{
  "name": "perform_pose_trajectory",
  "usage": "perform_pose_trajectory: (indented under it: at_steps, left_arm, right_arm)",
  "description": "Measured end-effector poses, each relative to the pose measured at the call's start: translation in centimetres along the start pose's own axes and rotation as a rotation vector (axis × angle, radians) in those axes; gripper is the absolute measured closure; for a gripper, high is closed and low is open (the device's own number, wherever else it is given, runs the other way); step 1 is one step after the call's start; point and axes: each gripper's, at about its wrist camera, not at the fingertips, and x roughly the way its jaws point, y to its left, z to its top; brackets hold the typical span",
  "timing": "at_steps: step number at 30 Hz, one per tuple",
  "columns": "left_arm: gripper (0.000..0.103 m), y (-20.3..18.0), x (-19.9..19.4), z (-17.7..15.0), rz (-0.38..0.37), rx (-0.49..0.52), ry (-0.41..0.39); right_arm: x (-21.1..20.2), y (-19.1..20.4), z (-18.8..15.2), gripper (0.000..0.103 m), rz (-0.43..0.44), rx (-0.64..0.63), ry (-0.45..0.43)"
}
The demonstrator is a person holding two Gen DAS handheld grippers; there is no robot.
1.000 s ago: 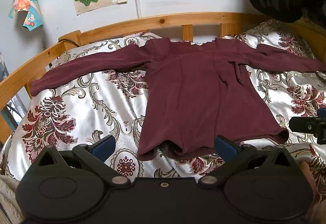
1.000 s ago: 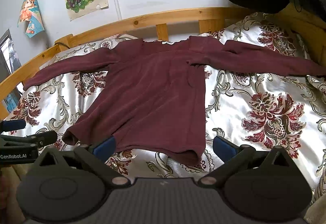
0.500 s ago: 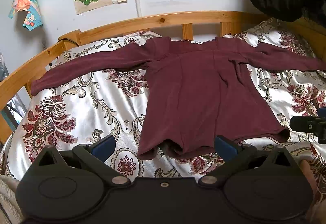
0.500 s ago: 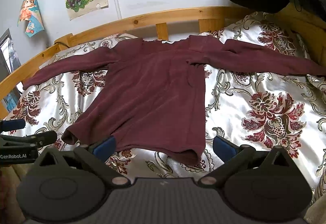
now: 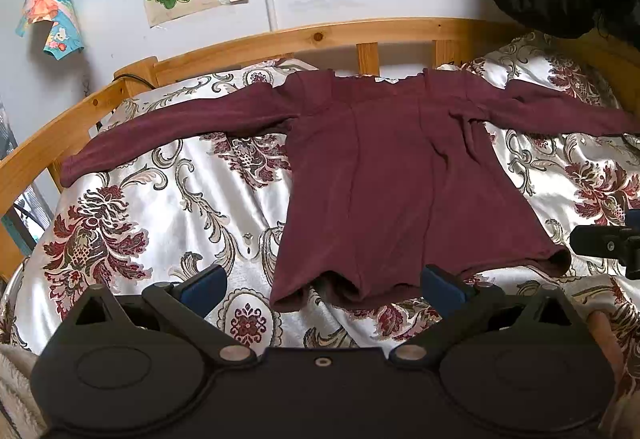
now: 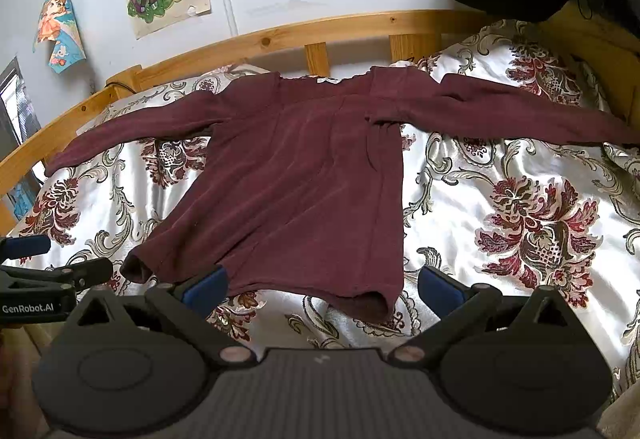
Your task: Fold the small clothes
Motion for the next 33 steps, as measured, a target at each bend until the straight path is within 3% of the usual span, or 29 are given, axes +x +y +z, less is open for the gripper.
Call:
perform_pose_trajectory:
  at_steps: [25, 28, 33]
  left_arm:
    - [0.001, 0.1, 0.2, -0.5, 0.009, 0.011, 0.012]
    - [0.001, -0.1, 0.5, -0.4, 0.017, 0.029, 0.037]
    - [0.001, -0.8, 1.9, 1.4, 0.002, 0.064, 0.143]
  right_arm:
    - [0.2, -0.1, -0.2, 0.000, -0.006, 0.005, 0.005]
    - [0.2, -0.1, 0.0, 0.000, -0.009, 0.009, 0.006]
    - [-0.2, -0.4, 1.5, 0.000, -0.012, 0.007, -0.020]
